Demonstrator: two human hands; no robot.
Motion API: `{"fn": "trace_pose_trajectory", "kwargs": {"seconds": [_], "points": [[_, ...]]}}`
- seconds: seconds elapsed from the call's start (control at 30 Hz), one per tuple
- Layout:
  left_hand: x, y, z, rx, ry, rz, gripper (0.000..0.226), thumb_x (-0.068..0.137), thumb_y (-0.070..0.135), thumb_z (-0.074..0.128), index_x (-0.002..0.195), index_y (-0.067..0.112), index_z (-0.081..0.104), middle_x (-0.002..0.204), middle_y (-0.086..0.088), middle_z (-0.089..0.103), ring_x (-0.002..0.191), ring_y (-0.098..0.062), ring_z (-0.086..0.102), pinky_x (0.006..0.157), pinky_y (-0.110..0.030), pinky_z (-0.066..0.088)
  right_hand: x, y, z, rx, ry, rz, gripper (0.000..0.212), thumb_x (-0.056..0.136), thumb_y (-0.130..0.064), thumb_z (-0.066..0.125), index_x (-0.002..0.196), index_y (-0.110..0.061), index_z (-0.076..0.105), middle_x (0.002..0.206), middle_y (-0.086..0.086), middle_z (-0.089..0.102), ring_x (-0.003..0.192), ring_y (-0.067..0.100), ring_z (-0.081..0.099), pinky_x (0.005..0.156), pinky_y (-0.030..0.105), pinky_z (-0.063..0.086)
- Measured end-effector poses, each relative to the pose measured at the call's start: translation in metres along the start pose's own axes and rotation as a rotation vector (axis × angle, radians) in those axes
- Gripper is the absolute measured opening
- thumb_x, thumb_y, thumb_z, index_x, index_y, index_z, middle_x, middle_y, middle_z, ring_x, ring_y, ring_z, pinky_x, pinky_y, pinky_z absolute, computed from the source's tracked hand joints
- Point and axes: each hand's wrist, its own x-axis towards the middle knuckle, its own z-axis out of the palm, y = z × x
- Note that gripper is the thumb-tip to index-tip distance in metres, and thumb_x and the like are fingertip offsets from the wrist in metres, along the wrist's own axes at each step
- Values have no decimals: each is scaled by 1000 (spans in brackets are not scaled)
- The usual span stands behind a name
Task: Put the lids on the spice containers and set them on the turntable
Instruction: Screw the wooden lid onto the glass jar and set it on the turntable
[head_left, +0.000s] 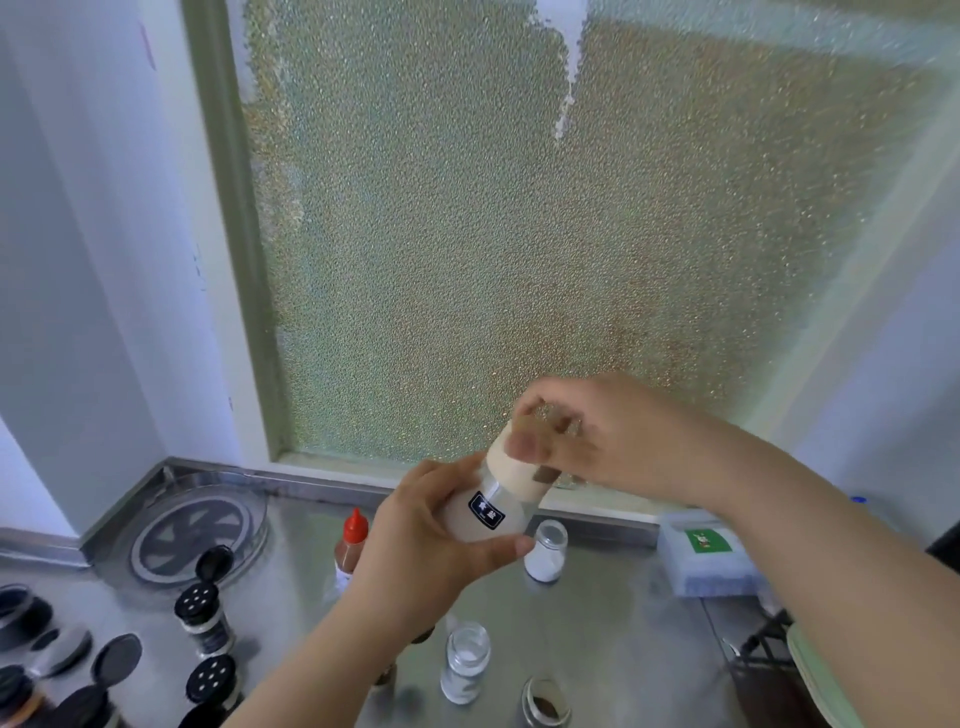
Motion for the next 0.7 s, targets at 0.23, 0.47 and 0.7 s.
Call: {"fn": "trace_pose_trajectory", "kwargs": {"seconds": [0.23,0.47,0.7], "points": [[-8,2,-6,100,47,-40,70,40,51,81,105,36,62,88,12,60,84,-2,60,76,-23,48,3,-13,9,-198,100,-44,45,67,-73,54,79,-30,52,64,-9,56,56,4,51,54,27,43],[-13,5,-29,69,-29,-105,52,56,31,85,100,45,60,96,18,70,73,12,58,63,-13,42,20,-15,9,-157,-86,-217,47,68,-64,66,103,-36,53,74,-20,53,68,-4,50,62,20,40],[-40,-10,-35,121,122,-154,51,59,36,77,104,48,57,98,19,68,99,3,58,85,-24,46,39,-30,51,-179,8,-356,40,73,-59,63,81,-25,44,63,-10,46,55,4,42,49,22,29]]}}
